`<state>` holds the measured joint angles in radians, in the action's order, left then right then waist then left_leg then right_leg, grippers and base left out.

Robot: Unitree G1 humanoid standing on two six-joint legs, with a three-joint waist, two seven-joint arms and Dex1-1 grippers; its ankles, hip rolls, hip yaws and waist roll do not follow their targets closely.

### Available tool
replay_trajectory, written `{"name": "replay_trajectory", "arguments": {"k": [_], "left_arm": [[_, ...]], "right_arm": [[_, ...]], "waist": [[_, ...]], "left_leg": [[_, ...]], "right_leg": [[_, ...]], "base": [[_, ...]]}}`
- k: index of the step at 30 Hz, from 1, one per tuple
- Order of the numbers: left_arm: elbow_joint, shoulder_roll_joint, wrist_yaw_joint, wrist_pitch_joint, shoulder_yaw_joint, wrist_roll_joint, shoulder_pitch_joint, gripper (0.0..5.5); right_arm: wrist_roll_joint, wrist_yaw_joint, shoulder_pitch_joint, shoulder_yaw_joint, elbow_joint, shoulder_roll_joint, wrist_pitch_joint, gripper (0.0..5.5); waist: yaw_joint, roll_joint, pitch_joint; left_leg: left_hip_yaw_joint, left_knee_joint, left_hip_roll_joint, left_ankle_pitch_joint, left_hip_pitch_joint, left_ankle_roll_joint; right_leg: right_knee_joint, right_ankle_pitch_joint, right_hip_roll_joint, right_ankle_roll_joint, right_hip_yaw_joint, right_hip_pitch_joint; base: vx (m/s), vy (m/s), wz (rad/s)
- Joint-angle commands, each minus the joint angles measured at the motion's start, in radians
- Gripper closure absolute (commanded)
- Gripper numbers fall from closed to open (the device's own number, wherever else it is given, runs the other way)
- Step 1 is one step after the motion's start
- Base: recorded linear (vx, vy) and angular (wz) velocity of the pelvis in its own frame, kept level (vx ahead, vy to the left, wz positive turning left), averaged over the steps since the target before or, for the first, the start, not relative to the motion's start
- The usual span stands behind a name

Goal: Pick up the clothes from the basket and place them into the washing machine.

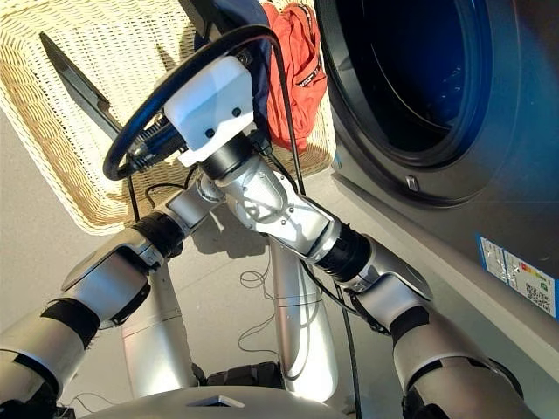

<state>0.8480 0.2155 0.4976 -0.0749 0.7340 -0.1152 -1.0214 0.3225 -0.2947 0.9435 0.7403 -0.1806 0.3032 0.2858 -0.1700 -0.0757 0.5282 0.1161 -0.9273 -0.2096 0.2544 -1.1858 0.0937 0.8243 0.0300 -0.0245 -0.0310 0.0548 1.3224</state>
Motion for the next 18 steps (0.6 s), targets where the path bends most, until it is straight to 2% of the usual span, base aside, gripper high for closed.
{"name": "replay_trajectory", "arguments": {"k": [1, 4, 8, 11, 13, 16, 18], "left_arm": [[0.053, -0.065, 0.003, -0.018, 0.031, 0.02, -0.013, 5.5], [0.053, -0.055, 0.001, -0.017, 0.025, 0.018, -0.02, 5.5], [-0.056, 0.026, -0.005, -0.041, 0.013, 0.039, 0.012, 5.5], [-0.226, 0.12, 0.01, -0.076, -0.039, 0.02, 0.094, 5.5], [-0.369, 0.191, -0.003, -0.085, -0.061, 0.042, 0.158, 5.5], [-0.549, 0.255, -0.014, -0.115, -0.104, 0.039, 0.239, 5.5], [-0.632, 0.286, -0.018, -0.124, -0.134, 0.051, 0.29, 5.5]], "right_arm": [[0.014, 0.016, 0.04, 0.01, -0.101, -0.071, 0.033, 0.0], [0.009, 0.02, 0.038, 0.0, -0.101, -0.044, 0.031, 0.0], [-0.032, 0.017, -0.004, -0.065, -0.092, 0.069, 0.026, 0.0], [-0.095, -0.032, -0.078, -0.174, -0.067, 0.176, 0.021, 0.0], [-0.175, -0.051, -0.129, -0.255, -0.068, 0.248, -0.003, 0.0], [-0.139, -0.092, -0.198, -0.351, -0.047, 0.277, 0.015, 0.0], [-0.138, -0.098, -0.231, -0.39, -0.057, 0.288, 0.022, 0.0]], "waist": [[-0.012, -0.035, -0.008], [-0.012, -0.031, -0.008], [-0.007, -0.019, -0.008], [0.005, -0.002, -0.008], [0.015, 0.012, -0.008], [0.03, 0.028, -0.008], [0.038, 0.035, -0.008]], "left_leg": [[-0.038, 0.003, 0.001, -0.066, -0.044, 0.043], [-0.039, -0.005, 0.001, -0.067, -0.053, 0.042], [-0.038, 0.007, 0.007, -0.072, -0.049, 0.041], [-0.039, 0.043, 0.017, -0.086, -0.035, 0.038], [-0.041, 0.058, 0.024, -0.09, -0.028, 0.037], [-0.038, 0.083, 0.027, -0.103, -0.012, 0.037], [-0.037, 0.097, 0.027, -0.106, -0.001, 0.037]], "right_leg": [[0.152, 0.192, -0.026, -0.089, -0.046, 0.002], [0.159, 0.19, -0.027, -0.088, -0.048, 0.007], [0.15, 0.182, -0.036, -0.084, -0.052, 0.001], [0.122, 0.173, -0.043, -0.08, -0.051, -0.014], [0.112, 0.172, -0.05, -0.078, -0.054, -0.024], [0.092, 0.161, -0.054, -0.074, -0.056, -0.041], [0.079, 0.158, -0.057, -0.074, -0.056, -0.052]], "base": [[0.0, 0.0, 0.0], [0.0, 0.0, 0.0], [0.0, 0.0, 0.0], [0.0, 0.0, 0.0], [0.0, 0.0, 0.0], [-0.006, -0.003, 0.06], [0.0, 0.0, 0.0]]}}
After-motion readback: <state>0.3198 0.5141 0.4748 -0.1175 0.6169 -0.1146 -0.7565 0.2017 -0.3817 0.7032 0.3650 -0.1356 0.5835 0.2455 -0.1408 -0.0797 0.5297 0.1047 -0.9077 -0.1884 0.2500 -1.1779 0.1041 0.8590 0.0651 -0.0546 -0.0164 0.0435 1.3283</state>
